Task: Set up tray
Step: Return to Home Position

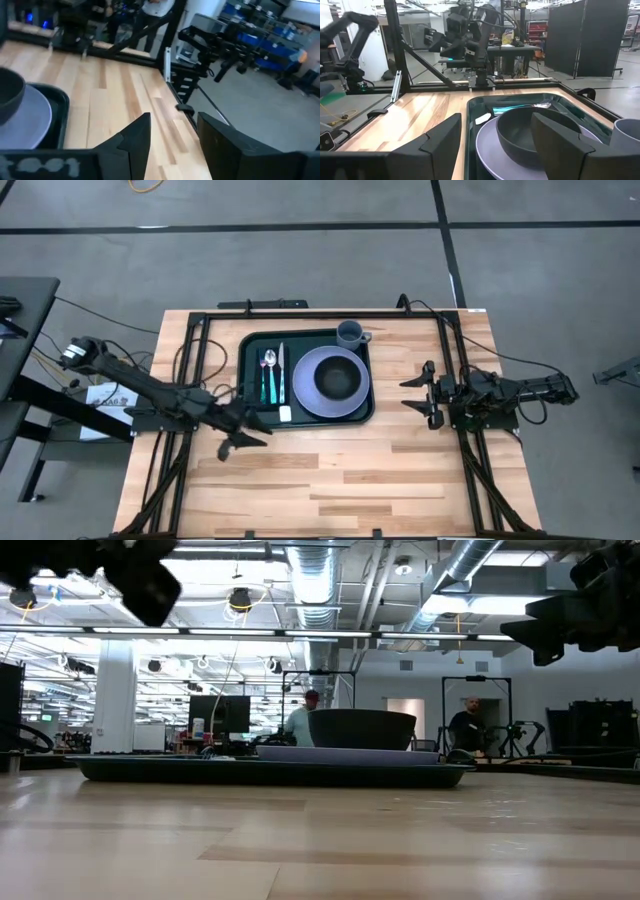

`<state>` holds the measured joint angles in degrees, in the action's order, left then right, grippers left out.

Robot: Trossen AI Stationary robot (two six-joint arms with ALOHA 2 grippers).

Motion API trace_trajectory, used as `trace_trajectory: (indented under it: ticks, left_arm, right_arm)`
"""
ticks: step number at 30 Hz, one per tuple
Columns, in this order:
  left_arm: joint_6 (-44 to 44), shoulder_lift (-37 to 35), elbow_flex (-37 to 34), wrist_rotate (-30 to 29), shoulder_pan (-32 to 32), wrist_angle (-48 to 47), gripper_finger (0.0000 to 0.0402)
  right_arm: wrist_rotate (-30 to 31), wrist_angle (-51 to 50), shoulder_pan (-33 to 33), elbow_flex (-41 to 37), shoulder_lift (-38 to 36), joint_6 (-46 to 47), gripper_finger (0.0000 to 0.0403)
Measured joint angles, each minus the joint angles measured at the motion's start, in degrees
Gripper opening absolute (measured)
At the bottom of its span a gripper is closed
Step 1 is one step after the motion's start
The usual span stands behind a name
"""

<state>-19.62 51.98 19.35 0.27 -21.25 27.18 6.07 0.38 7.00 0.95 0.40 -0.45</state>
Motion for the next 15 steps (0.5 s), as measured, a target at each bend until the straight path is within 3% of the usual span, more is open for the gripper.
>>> trace_trajectory:
  ticks: [7,15]
  left_arm:
    - [3.4,-14.3,-8.4,0.7,-1.1,-0.7,0.0149]
    - [17.1,-26.4,-11.4,1.2,-1.3,-1.2,0.0149]
  right_arm:
    - [0.0,0.0,0.0,0.0,0.0,0.0,0.023]
    - [0.0,0.0,0.0,0.0,0.0,0.0,0.023]
